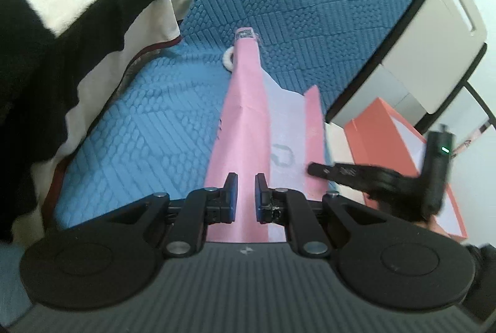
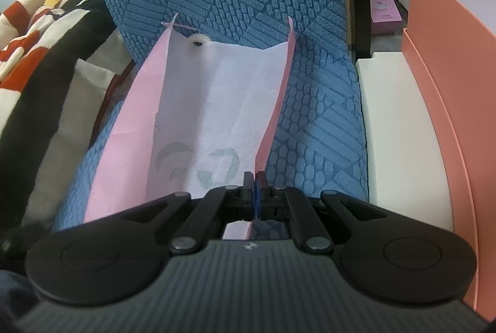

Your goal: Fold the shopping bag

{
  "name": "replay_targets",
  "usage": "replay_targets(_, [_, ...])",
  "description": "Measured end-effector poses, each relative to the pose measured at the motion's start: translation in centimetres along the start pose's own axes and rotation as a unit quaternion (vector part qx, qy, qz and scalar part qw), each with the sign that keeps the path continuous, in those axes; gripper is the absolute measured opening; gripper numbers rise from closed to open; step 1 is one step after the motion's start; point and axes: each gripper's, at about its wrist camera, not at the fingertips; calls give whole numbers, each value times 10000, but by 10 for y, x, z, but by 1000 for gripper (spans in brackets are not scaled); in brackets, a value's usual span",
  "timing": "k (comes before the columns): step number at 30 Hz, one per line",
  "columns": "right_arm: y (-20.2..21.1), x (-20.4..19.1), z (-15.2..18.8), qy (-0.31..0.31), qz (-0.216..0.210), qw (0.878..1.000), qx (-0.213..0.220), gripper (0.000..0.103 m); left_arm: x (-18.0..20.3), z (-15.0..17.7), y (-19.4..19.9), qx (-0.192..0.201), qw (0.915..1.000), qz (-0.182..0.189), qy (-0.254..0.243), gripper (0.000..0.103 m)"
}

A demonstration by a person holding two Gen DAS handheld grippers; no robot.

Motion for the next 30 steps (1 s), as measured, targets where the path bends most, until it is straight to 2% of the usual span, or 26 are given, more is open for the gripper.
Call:
replay_targets(8, [0,1,2,20,14,10000,6,4,34,43,24,-449,9988,140,-122,12])
replay_targets(12, [0,3,2,19,8,10000,8,4,41,64,11,-872,9957,-113,-279,11])
replay_targets(17, [1,6,4,30,9,10000,7,4,29,72,-6,-1158,9926,-263,-236,11])
replay_targets(22, [0,7,5,82,-13,10000,-9,4,17,71,-13,-962,9949,-272,-155,11])
replay_targets(25, [-1,5,6,164,14,9999,-7,4,14,63,-12,-685,9968,-357,-191,12])
replay_targets(30, [-2,4,7,266,44,9996,12,4,4,54,-1,-244,9989,-398,77,12])
Point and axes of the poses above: each gripper's, at about its wrist camera, not at the fingertips, and y roughly against the way its jaws point, x to its right, z to its underside, and after that the axes turned 14 degrees about z, right-handed
